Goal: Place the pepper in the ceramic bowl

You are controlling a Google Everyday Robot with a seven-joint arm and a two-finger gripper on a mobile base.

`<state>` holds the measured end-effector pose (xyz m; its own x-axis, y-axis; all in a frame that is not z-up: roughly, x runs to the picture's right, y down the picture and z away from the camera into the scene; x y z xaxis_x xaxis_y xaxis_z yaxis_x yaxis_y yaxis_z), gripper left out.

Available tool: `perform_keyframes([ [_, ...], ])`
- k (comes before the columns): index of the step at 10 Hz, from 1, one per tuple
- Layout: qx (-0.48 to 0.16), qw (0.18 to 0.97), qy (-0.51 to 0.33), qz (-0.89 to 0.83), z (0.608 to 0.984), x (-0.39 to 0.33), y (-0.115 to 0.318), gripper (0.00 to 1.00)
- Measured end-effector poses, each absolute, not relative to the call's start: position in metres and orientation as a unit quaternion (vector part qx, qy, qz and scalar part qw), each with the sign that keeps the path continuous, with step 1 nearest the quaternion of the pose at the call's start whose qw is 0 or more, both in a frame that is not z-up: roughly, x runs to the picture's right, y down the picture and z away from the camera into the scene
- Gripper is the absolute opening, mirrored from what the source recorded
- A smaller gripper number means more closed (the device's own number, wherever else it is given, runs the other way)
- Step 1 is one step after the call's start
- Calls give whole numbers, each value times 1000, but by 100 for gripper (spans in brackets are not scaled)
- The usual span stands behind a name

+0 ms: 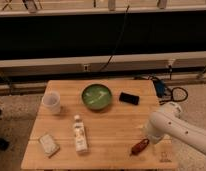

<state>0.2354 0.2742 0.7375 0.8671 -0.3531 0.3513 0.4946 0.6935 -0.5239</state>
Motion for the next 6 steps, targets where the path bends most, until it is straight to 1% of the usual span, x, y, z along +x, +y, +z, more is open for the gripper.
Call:
perform_keyframes([
  [6, -319, 907, -119, -249, 743, 234, 281, 80],
])
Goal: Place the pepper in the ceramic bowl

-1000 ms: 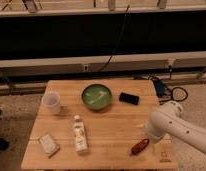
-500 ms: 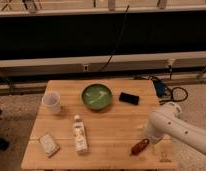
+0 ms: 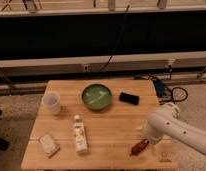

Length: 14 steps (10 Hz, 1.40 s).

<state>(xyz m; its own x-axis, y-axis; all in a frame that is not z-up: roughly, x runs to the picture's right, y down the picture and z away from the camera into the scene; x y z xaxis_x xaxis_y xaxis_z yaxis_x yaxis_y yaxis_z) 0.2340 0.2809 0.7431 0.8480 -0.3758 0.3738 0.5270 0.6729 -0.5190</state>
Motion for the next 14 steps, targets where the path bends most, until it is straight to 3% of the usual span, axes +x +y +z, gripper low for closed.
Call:
perform_keyframes([
  [12, -326, 897, -129, -269, 751, 224, 292, 80],
  [14, -328, 896, -130, -270, 751, 223, 293, 72],
])
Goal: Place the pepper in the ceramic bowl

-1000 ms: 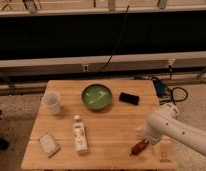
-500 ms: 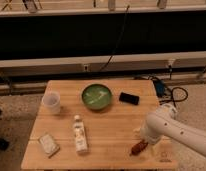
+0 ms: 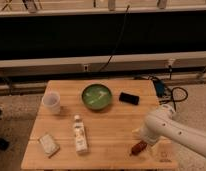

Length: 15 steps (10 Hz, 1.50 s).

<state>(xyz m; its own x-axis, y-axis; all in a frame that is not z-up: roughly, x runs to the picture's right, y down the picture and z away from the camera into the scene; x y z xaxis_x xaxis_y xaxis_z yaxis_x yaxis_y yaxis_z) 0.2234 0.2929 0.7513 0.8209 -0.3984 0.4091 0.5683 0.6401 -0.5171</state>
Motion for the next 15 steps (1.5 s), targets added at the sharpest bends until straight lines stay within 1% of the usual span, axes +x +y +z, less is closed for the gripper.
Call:
perform_keyframes([
  [1, -328, 896, -130, -271, 752, 223, 294, 69],
  [8, -331, 895, -129, -272, 756, 224, 293, 3],
  [9, -329, 894, -128, -275, 758, 223, 291, 0],
  [11, -323, 894, -127, -285, 763, 221, 275, 0],
  [15, -319, 892, -127, -293, 766, 220, 262, 0],
])
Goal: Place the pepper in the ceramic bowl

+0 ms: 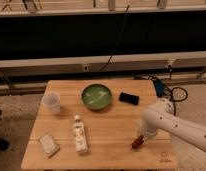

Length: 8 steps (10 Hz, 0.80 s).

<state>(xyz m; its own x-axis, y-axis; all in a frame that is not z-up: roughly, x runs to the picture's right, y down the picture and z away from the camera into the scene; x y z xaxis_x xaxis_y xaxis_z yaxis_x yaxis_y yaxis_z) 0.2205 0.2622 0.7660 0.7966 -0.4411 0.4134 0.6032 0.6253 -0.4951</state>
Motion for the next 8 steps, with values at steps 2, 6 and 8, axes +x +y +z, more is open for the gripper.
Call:
perform_keyframes([
  [2, -318, 892, -124, -297, 768, 220, 252, 0],
  [6, -307, 891, -122, -311, 778, 209, 228, 0],
  [8, -302, 892, -118, -316, 785, 204, 216, 0],
])
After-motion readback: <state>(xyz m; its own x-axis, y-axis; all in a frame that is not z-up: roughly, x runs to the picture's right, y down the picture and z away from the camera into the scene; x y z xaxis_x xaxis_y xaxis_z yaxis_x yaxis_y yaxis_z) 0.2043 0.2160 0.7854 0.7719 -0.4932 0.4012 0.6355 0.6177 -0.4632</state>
